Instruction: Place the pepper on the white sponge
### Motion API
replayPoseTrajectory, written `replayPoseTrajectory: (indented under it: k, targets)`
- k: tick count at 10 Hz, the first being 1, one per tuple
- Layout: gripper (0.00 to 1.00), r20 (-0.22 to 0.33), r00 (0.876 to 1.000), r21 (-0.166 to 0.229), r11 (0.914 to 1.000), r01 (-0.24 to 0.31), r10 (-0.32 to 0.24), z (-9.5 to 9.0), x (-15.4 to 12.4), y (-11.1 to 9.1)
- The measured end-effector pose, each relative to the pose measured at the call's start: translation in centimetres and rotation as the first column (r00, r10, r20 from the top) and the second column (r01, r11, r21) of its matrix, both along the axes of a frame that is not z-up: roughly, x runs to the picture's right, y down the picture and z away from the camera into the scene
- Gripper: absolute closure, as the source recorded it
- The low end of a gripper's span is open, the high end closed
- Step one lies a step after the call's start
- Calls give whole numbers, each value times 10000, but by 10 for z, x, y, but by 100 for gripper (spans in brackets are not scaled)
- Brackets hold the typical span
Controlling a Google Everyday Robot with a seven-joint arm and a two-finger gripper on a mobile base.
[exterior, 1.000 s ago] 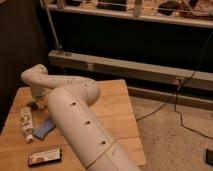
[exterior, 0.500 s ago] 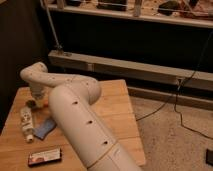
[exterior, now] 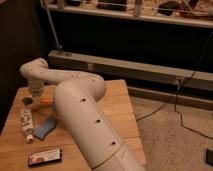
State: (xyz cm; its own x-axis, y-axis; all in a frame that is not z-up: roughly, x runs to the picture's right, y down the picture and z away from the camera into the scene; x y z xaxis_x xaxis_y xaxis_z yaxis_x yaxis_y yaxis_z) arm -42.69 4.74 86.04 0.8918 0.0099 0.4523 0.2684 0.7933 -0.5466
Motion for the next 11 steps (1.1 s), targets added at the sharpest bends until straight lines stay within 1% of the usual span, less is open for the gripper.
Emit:
replayPoseTrajectory:
  k: [1, 2, 3, 4, 5, 6, 8, 11]
  targets:
    - [78, 296, 9995, 6, 10000, 86, -86, -15, -2, 1]
    - [78, 580, 9979, 88, 9995, 295, -300, -31, -3, 3]
    - [78, 739, 9960, 132, 9987, 492, -500, -40, -4, 7]
    - [78, 933, 9925, 129, 9968, 784, -793, -53, -3, 17]
    - [78, 1030, 9897, 124, 9950, 988, -995, -60, -2, 24]
    - [78, 1116, 9852, 95, 9915, 1296, -1299, -70, 2, 36]
    - [78, 1189, 9797, 36, 9868, 1622, -1615, -78, 6, 51]
    - [78, 1155, 9751, -116, 9813, 1920, -1894, -83, 12, 71]
